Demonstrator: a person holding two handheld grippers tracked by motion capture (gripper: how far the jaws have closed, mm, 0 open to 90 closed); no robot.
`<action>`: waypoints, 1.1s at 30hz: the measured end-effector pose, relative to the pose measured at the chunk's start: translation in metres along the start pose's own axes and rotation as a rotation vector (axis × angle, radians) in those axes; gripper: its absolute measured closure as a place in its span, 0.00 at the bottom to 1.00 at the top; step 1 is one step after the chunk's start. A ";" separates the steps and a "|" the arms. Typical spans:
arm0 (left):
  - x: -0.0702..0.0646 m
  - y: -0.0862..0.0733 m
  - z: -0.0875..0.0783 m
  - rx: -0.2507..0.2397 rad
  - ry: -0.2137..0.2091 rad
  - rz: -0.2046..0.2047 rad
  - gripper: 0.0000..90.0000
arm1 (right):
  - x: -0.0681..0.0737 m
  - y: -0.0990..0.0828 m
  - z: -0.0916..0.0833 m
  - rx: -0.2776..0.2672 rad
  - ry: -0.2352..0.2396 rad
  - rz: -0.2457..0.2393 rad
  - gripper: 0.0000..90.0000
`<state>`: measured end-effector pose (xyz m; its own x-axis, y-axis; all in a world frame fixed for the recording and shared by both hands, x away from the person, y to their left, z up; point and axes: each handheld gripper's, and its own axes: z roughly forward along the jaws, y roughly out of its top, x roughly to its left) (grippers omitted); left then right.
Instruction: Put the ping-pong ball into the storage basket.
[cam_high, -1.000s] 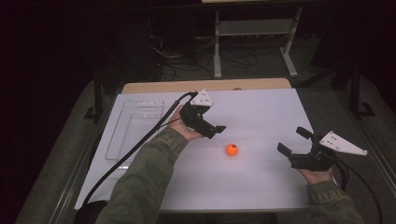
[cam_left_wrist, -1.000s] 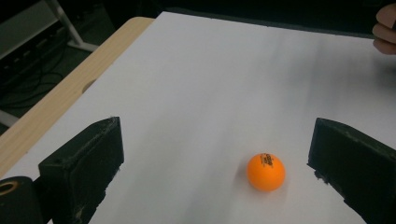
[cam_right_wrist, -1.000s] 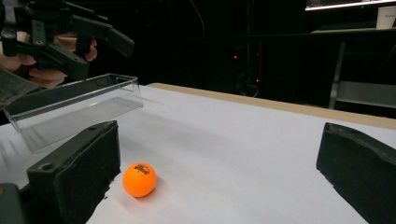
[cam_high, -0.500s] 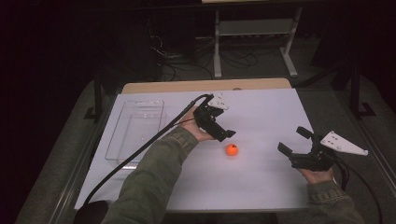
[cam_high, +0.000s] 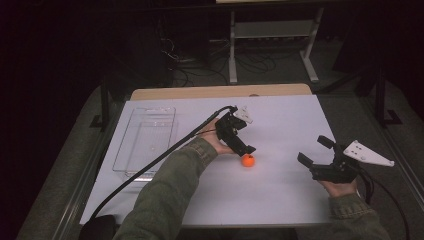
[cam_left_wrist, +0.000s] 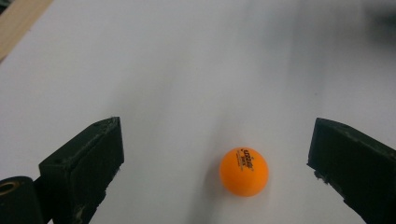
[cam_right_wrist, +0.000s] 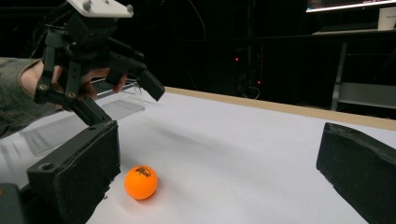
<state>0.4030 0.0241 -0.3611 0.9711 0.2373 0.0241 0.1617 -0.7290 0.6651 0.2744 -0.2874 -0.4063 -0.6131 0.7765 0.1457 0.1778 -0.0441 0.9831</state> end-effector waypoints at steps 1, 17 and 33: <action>0.000 0.000 0.001 -0.001 -0.006 -0.003 0.03 | 0.000 0.000 0.000 0.000 0.000 0.000 0.00; 0.000 -0.002 0.026 0.080 -0.079 0.015 0.03 | 0.000 0.000 0.000 -0.002 0.003 0.001 0.00; 0.002 -0.012 0.043 0.161 -0.096 0.019 0.08 | -0.001 0.000 0.001 0.001 0.005 0.002 0.00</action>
<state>0.4107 0.0057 -0.4011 0.9853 0.1657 -0.0408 0.1614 -0.8279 0.5371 0.2751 -0.2876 -0.4068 -0.6167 0.7732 0.1479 0.1793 -0.0450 0.9828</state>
